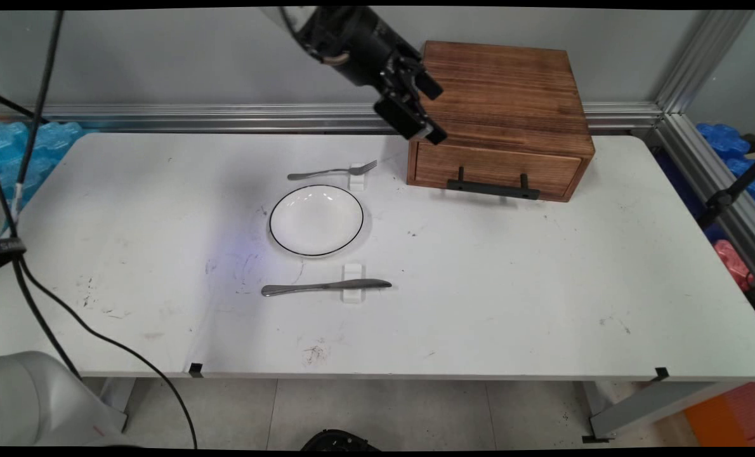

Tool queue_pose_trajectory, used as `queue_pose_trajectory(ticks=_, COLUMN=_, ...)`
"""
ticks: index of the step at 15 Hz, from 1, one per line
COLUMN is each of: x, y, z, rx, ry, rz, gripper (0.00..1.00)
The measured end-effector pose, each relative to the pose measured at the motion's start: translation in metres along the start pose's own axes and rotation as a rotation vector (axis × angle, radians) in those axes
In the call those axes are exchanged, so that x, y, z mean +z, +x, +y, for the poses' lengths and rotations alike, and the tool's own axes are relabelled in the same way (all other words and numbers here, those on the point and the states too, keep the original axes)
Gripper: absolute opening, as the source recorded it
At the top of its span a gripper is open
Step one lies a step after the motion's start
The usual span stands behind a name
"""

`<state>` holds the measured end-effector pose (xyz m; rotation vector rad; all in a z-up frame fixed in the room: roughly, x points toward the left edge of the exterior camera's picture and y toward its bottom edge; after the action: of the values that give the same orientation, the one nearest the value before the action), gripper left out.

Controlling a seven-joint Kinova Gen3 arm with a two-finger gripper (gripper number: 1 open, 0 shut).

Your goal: Open the drawer

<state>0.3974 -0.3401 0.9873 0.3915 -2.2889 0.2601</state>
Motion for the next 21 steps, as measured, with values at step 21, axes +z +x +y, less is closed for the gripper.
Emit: queue_pose_trajectory(ticks=21, x=0.198, y=0.034, z=-0.04, rx=0.115, ry=0.046, rz=-0.203, gripper=1.0)
